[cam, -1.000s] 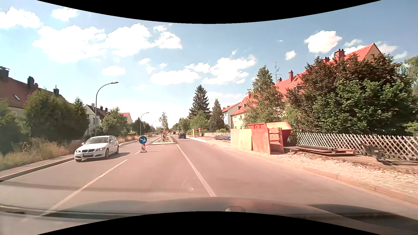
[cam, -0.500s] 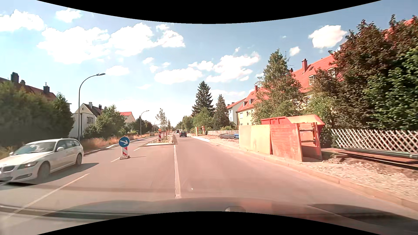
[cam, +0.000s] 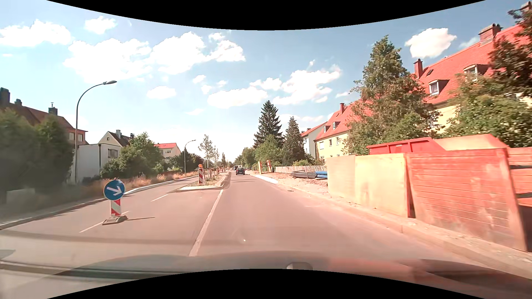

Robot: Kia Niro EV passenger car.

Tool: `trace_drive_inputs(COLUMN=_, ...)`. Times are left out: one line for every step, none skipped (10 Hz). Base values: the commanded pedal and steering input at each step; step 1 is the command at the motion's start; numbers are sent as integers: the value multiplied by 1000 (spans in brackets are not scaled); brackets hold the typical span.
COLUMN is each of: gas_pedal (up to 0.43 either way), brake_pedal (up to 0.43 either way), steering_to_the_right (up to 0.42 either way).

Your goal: Follow the waypoints while adhering to traffic rules and regulations

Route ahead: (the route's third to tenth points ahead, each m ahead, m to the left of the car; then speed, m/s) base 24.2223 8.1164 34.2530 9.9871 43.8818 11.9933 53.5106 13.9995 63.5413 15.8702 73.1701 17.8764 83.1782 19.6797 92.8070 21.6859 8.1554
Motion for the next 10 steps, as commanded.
trace_drive_inputs(gas_pedal=169, brake_pedal=0, steering_to_the_right=-66)
trace_drive_inputs(gas_pedal=169, brake_pedal=0, steering_to_the_right=-66)
trace_drive_inputs(gas_pedal=169, brake_pedal=0, steering_to_the_right=-65)
trace_drive_inputs(gas_pedal=177, brake_pedal=0, steering_to_the_right=-62)
trace_drive_inputs(gas_pedal=177, brake_pedal=0, steering_to_the_right=-61)
trace_drive_inputs(gas_pedal=177, brake_pedal=0, steering_to_the_right=-61)
trace_drive_inputs(gas_pedal=177, brake_pedal=0, steering_to_the_right=-60)
trace_drive_inputs(gas_pedal=177, brake_pedal=0, steering_to_the_right=-59)
trace_drive_inputs(gas_pedal=177, brake_pedal=0, steering_to_the_right=-56)
trace_drive_inputs(gas_pedal=177, brake_pedal=0, steering_to_the_right=-51)
